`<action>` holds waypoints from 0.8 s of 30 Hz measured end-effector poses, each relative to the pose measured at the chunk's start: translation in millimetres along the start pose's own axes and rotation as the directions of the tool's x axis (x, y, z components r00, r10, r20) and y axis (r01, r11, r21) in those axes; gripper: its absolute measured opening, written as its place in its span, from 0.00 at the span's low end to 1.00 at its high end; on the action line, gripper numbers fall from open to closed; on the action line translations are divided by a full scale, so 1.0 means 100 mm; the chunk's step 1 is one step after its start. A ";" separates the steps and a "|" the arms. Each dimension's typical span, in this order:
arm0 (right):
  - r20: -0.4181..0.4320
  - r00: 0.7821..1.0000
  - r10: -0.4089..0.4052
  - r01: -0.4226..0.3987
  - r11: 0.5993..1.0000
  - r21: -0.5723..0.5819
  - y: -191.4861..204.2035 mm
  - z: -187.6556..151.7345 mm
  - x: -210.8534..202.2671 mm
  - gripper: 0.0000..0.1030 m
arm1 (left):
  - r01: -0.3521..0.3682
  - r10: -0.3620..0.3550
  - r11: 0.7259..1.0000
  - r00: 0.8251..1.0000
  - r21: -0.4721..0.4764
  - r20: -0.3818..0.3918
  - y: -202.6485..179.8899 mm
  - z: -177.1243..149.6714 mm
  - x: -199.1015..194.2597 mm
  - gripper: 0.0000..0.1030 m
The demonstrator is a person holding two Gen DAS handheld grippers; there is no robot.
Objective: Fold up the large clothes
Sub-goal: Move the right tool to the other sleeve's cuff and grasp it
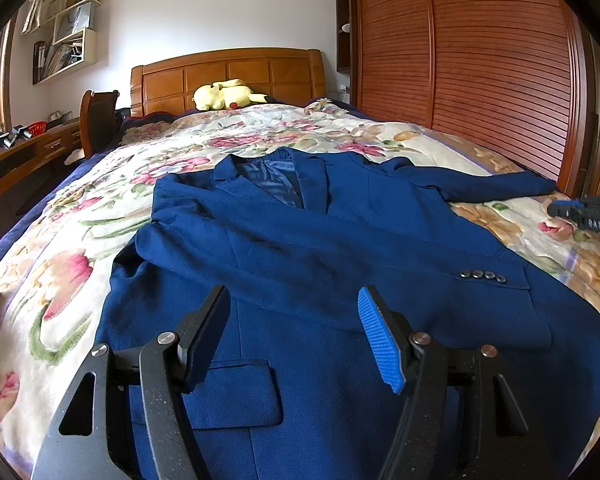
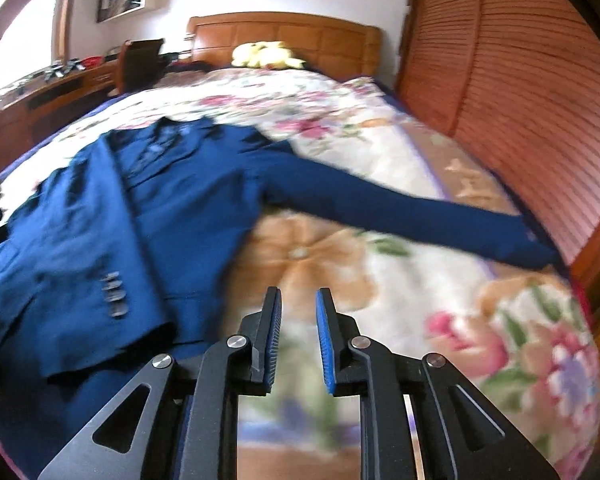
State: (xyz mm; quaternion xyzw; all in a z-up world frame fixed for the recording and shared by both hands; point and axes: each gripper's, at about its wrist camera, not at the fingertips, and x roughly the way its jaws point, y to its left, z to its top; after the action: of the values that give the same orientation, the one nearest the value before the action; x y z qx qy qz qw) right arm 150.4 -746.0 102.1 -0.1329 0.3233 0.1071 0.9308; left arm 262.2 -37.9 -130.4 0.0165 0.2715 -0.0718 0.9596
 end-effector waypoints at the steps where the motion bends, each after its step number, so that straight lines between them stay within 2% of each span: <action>1: 0.001 1.000 -0.030 0.030 1.000 0.007 -0.08 0.01 0.02 0.23 | 0.000 0.000 1.000 1.000 0.001 0.000 0.00 0.00 0.00 0.65; 8: -0.037 0.991 -0.132 0.135 0.988 0.074 -0.49 0.06 0.29 0.31 | 0.001 -0.001 1.000 1.000 -0.003 0.002 0.00 0.00 0.00 0.65; 12: -0.077 0.979 -0.189 0.197 0.971 0.131 -0.76 0.12 0.47 0.42 | 0.001 -0.001 1.000 1.000 0.001 0.001 0.00 0.00 -0.01 0.65; 18: -0.145 0.954 -0.263 0.286 0.944 0.163 -1.09 0.24 0.78 0.47 | 0.002 -0.002 1.000 1.000 0.000 0.002 0.00 0.00 0.00 0.66; 24: -0.158 0.944 -0.290 0.324 0.901 0.287 -1.44 0.41 0.95 0.48 | 0.005 -0.005 1.000 1.000 0.000 -0.008 -0.01 0.00 0.02 0.66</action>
State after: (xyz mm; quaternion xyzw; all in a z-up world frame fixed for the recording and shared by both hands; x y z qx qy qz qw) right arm 288.0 -857.3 99.1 -0.0405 0.3624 -0.1006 0.9257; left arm 263.0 -39.3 -131.6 0.0163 0.2754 -0.0742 0.9583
